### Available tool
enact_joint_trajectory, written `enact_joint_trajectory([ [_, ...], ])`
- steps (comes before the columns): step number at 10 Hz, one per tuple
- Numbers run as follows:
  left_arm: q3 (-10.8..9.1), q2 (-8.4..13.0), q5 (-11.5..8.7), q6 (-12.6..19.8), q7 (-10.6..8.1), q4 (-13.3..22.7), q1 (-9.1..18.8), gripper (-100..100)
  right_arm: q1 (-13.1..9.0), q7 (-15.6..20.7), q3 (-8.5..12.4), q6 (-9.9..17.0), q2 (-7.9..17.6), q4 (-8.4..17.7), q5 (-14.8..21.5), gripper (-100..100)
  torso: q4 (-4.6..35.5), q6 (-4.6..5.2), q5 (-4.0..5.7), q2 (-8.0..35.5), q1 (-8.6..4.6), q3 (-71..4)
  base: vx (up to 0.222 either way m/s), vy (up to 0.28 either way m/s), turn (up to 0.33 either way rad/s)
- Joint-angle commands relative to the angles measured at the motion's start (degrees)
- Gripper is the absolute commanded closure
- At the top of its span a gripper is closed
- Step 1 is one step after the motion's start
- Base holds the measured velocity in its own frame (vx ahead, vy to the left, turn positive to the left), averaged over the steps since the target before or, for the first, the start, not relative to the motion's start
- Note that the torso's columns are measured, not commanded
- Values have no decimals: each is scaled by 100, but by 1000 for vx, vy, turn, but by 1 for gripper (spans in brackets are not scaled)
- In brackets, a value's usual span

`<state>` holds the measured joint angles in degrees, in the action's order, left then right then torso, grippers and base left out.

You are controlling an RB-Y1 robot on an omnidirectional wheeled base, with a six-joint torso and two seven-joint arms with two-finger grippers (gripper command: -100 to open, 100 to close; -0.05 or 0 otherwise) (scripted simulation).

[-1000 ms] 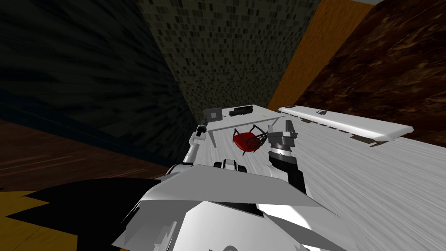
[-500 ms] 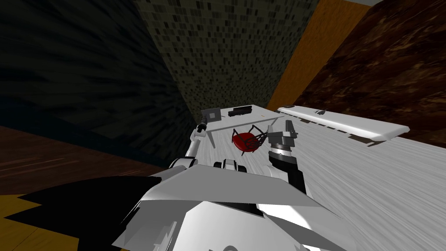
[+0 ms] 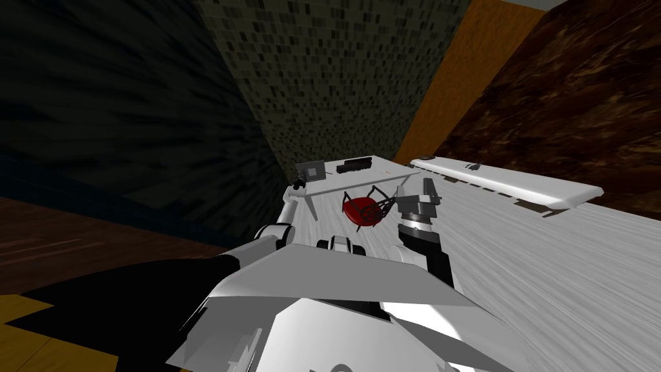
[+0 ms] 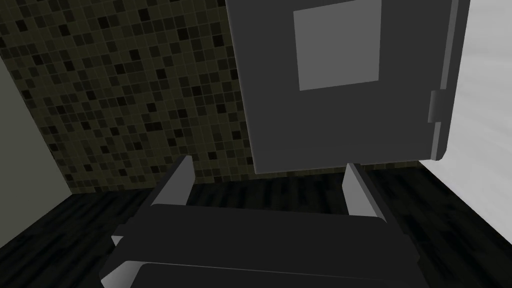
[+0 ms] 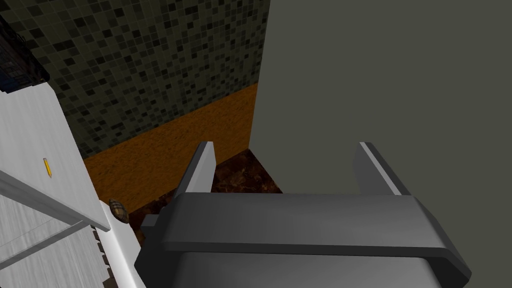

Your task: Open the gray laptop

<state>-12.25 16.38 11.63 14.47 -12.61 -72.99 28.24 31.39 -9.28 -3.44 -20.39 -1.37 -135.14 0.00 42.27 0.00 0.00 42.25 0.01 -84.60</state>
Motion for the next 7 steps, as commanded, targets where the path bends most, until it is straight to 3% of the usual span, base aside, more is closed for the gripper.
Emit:
enact_joint_trajectory([
  [1,-91,53,-9,255,-66,417,392,-100,0,0,0,0,0,0,0,0,1,0,-1,3,2,2,35,-24,-1],
  [7,-352,273,-111,995,-274,1458,1401,-100,0,0,0,0,0,0,0,0,0,1,0,0,-2,1,40,-26,-3],
])
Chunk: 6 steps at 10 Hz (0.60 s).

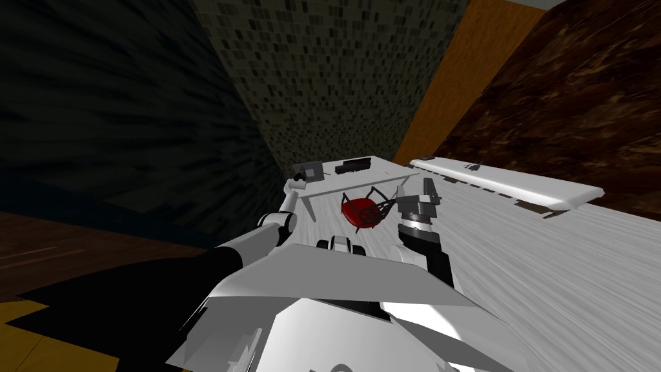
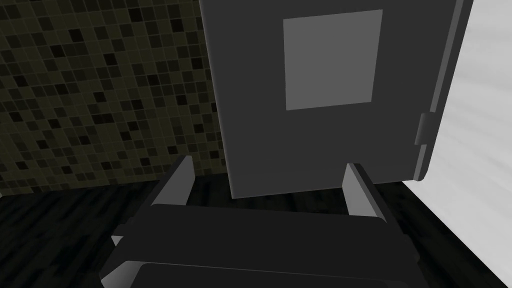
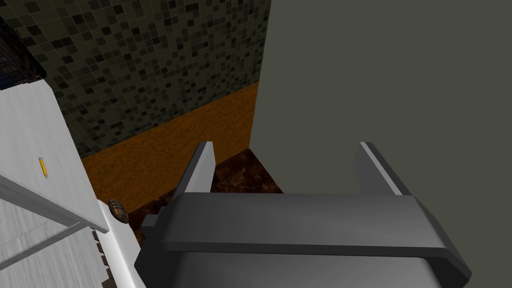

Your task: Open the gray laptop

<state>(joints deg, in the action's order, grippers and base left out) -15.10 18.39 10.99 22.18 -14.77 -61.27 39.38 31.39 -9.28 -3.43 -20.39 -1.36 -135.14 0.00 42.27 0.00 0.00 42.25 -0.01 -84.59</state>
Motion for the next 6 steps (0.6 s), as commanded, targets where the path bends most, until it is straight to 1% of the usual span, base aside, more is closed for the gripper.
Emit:
enact_joint_trajectory([
  [1,-125,131,-81,388,-105,450,470,-100,0,0,0,0,0,0,0,0,1,0,-1,0,3,0,73,-23,-2],
  [2,-125,131,-81,388,-105,565,552,-100,0,0,0,0,0,0,0,0,0,-1,-1,-3,4,-2,56,-17,3],
  [3,-180,189,-117,542,-151,765,770,-100,0,0,0,0,0,0,0,0,1,-1,-2,4,5,2,50,-13,1],
  [4,-180,189,-117,542,-151,797,776,-100,0,0,0,0,0,0,0,0,3,-1,-1,7,4,5,35,-8,1],
  [5,-230,247,-153,686,-193,1013,987,-100,0,0,0,0,0,0,0,0,3,-1,-1,12,4,7,32,-10,1],
  [6,-277,304,-190,818,-233,1154,1146,-100,0,0,0,0,0,0,0,0,4,-1,0,10,1,6,53,-18,3],
])
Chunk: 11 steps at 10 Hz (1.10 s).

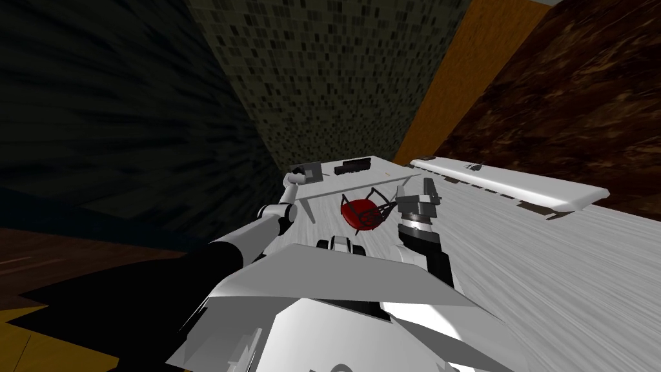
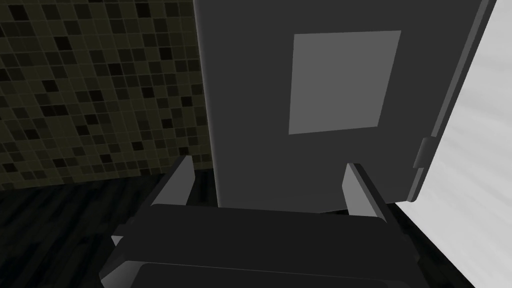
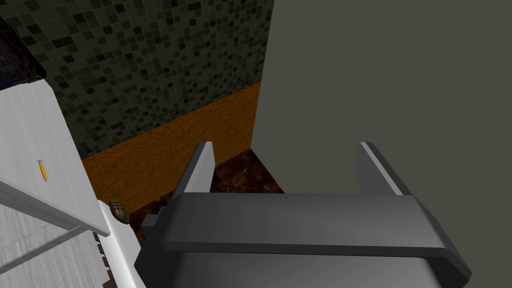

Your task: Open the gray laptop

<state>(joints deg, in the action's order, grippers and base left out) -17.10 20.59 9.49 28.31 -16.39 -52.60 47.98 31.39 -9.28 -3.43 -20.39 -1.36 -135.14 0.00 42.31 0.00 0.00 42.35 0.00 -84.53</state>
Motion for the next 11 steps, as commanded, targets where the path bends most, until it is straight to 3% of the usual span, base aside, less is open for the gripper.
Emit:
enact_joint_trajectory([
  [1,-76,83,-40,206,-71,348,322,-100,0,0,0,0,0,0,0,0,-3,0,1,-9,-3,-5,42,-14,4],
  [4,-192,245,-144,533,-172,847,812,-100,0,0,0,0,0,0,0,0,-3,0,0,-10,-1,-6,52,-7,4],
  [8,-292,426,-257,815,-263,1282,1247,-100,0,0,0,0,0,0,0,0,-1,1,1,0,-5,0,52,-3,5],
  [9,-277,406,-249,753,-240,1232,1187,-100,0,0,0,0,0,0,0,0,0,0,1,0,-4,0,19,-5,2],
  [11,-210,191,-332,691,-114,1352,1331,-100,1,0,1,0,0,0,0,0,-1,-5,-2,-5,5,-2,52,-6,261],
])
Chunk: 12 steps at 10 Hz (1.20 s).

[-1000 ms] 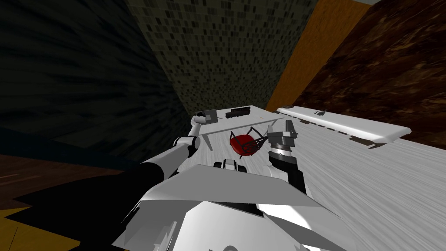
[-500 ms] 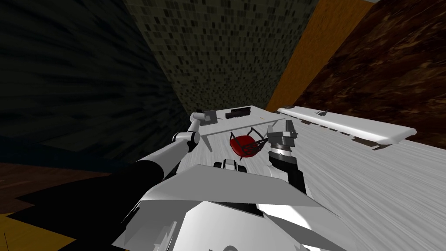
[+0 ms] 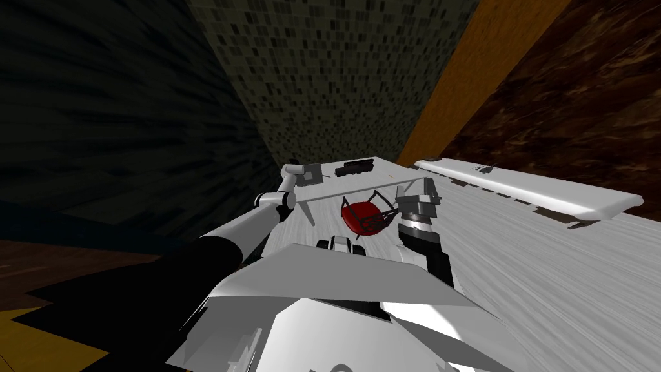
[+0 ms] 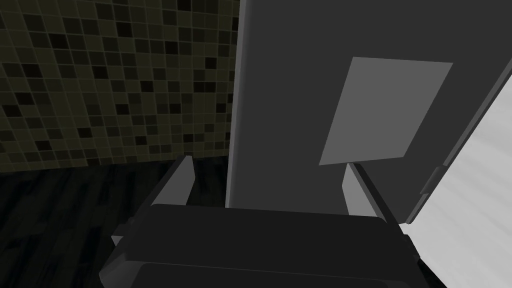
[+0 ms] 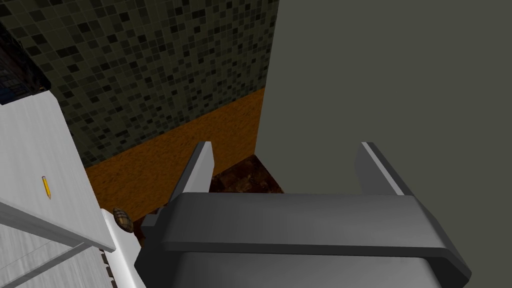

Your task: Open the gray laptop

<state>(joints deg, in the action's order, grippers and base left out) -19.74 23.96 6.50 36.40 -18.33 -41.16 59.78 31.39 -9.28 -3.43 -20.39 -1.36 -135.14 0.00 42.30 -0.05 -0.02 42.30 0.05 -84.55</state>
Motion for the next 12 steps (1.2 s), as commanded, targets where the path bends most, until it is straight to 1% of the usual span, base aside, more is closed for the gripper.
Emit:
enact_joint_trajectory([
  [1,88,-256,-72,-158,144,263,218,-100,1,0,0,0,0,0,0,0,-4,3,1,-13,-4,-9,87,-22,325],
  [4,192,-587,-189,-278,335,429,418,-100,1,0,0,0,0,0,0,0,-4,8,3,-10,-8,-8,104,-20,261],
  [6,192,-587,-189,-278,335,429,418,-100,-1,0,0,0,0,0,0,0,5,9,0,23,0,12,15,-4,47],
  [7,227,-698,-228,-318,398,485,484,-100,-2,0,0,0,0,0,0,0,8,6,0,27,0,16,-1,-12,160],
  [9,227,-698,-228,-318,398,485,484,-100,-2,0,-1,0,0,0,0,0,1,7,3,5,-8,2,-4,-7,39],
  [11,297,-918,-306,-398,526,596,617,-100,0,0,0,0,0,0,0,0,-5,1,2,-16,-6,-11,62,-22,288],
  [12,297,-918,-306,-398,526,596,617,-100,1,0,0,0,0,0,0,0,-9,2,3,-30,-10,-19,91,-38,110],
])
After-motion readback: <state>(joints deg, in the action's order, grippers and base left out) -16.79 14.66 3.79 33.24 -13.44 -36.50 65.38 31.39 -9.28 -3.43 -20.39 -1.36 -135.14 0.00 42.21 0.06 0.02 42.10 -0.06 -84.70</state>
